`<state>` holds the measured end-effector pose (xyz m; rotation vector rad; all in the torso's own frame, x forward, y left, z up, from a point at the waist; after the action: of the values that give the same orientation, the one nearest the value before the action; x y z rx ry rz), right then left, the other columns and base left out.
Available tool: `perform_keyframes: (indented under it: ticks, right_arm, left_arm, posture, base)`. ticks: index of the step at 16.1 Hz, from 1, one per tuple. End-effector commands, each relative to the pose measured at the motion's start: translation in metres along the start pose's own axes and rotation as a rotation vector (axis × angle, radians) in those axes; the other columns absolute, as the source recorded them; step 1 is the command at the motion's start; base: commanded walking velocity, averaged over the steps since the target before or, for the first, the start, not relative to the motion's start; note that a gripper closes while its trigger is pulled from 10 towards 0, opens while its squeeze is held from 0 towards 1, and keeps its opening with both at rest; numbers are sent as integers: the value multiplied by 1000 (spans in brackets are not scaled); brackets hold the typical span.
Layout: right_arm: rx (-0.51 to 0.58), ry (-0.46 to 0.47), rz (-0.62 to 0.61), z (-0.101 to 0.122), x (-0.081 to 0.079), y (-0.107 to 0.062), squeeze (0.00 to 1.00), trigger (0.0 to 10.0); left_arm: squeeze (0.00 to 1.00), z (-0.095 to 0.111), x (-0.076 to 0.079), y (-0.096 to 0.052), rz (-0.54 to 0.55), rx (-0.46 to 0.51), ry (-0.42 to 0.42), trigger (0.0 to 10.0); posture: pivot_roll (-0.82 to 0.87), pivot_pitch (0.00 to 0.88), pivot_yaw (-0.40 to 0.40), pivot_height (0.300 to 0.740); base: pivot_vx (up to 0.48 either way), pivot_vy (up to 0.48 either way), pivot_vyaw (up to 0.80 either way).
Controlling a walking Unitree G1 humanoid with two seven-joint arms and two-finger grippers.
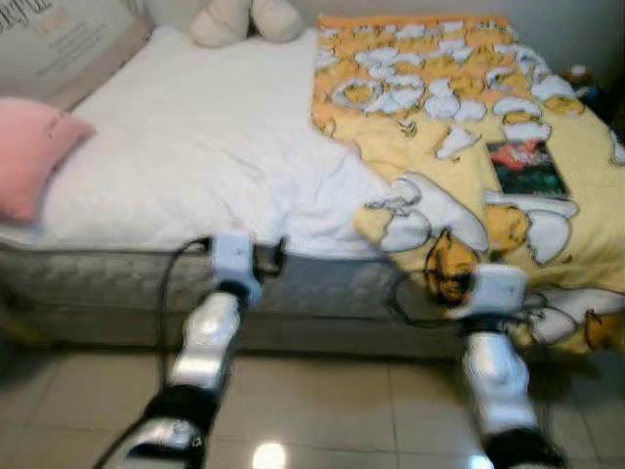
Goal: Clean up the room
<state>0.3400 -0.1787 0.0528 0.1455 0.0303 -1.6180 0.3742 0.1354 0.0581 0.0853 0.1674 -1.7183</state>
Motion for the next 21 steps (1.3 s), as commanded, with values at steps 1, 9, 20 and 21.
perform_keyframes:
  ticks: [1, 9, 20, 21]
  right_arm:
    - [10, -21, -13, 4, 9, 1, 0, 10000]
    - [-1, -22, -20, 4, 12, 4, 0, 10000]
    - [3, -34, -5, 6, 10, 9, 0, 10000]
    - [2, -34, -4, 5, 11, 7, 0, 10000]
  left_arm:
    - [0, 4, 5, 3, -7, 12, -26, 10000]
    - [0, 0, -2, -5, 43, 10, -40, 10000]
    - [0, 13, 2, 2, -8, 51, 0, 10000]
    - [0, 13, 4, 3, -19, 51, 0, 10000]
  posture:
    - [-136, 0, 89, 740]
    - [-110, 0, 50, 740]
    - [-120, 0, 55, 740]
    - [-123, 0, 57, 740]
  base:
    - [292, -379, 0]
    - [257, -403, 0]
    - [265, -397, 0]
    - [266, -398, 0]
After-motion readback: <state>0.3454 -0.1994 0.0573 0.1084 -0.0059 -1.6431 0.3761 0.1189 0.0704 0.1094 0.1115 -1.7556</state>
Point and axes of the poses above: a point about 5 cm out from each wrist's last joint towards the gripper, its own y axis pointing out of the wrist towards the gripper, its own z axis along the axis of the wrist's last joint, x = y × z, the point moved 6 cm from there along y, pointing out of the wrist towards the gripper, and after that the axes turned 8 degrees about y, right-handed, at the moved point
